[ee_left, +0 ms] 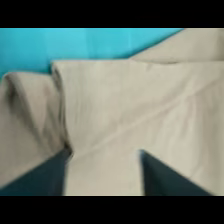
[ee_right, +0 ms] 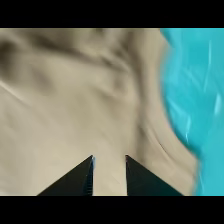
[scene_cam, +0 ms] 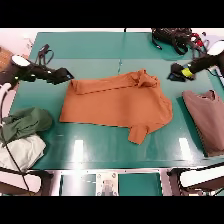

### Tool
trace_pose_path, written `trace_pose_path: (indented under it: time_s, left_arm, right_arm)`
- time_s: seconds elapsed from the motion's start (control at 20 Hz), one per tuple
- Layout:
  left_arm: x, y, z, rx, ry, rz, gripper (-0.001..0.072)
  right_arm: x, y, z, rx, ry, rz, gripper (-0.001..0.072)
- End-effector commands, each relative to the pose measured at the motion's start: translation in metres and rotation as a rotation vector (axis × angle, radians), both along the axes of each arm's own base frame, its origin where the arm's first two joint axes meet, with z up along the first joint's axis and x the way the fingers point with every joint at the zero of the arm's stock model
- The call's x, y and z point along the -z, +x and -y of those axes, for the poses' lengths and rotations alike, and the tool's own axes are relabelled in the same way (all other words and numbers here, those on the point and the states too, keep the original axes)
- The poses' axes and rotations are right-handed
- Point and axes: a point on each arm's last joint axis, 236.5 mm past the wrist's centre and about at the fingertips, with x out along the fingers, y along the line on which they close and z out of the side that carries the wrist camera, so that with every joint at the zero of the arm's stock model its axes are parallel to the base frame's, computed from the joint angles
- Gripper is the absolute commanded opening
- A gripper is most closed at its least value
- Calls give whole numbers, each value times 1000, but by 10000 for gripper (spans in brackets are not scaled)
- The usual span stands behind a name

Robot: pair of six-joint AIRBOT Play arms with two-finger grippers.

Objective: Fold the shirts.

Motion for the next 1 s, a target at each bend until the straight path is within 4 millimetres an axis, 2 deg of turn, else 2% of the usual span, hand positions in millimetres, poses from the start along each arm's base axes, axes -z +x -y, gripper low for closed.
trace_pose_path:
  time_s: [0.0,0.1,0.2,0.25,0.35,0.4,0.45,0.5,0.65,0.7,0.75,0.8,0.85,0.95]
  left_arm:
    - [-6,-34,-15,88,-50,-123,455]
    - [-5,-45,-19,126,-54,-148,41]
    - [-5,-53,-17,164,-56,-157,20]
    - [-6,-55,-17,169,-59,-162,20]
    - [-6,-58,-16,177,-64,-172,20]
    - [-6,-61,-15,186,-67,-182,22]
    - [-6,-65,-13,198,-73,-195,203]
    - [-7,-67,-13,188,-82,-218,473]
    - [-6,-73,-13,182,-87,-253,481]
    - [-5,-76,-14,182,-84,-275,482]
    - [-2,-80,-16,183,-70,-295,482]
    - [3,-86,-21,180,-44,-329,482]
    - [11,-94,-29,170,-3,-376,481]
    - [27,-114,-45,153,69,-477,481]
  right_arm:
    - [20,-87,31,103,2,-167,183]
    - [40,-141,32,188,19,-212,210]
    - [65,-184,24,258,36,-236,413]
    - [80,-199,18,281,46,-245,446]
    - [108,-211,0,322,106,-248,448]
    - [119,-208,-11,334,152,-228,448]
    - [126,-203,-20,349,200,-203,448]
    - [129,-196,-28,362,247,-178,448]
    - [137,-181,-39,376,323,-158,435]
    - [141,-178,-39,382,332,-153,397]
    - [145,-175,-39,378,337,-146,282]
    - [147,-174,-40,353,340,-139,64]
    - [147,-173,-40,317,332,-126,19]
    - [141,-168,-35,278,307,-111,18]
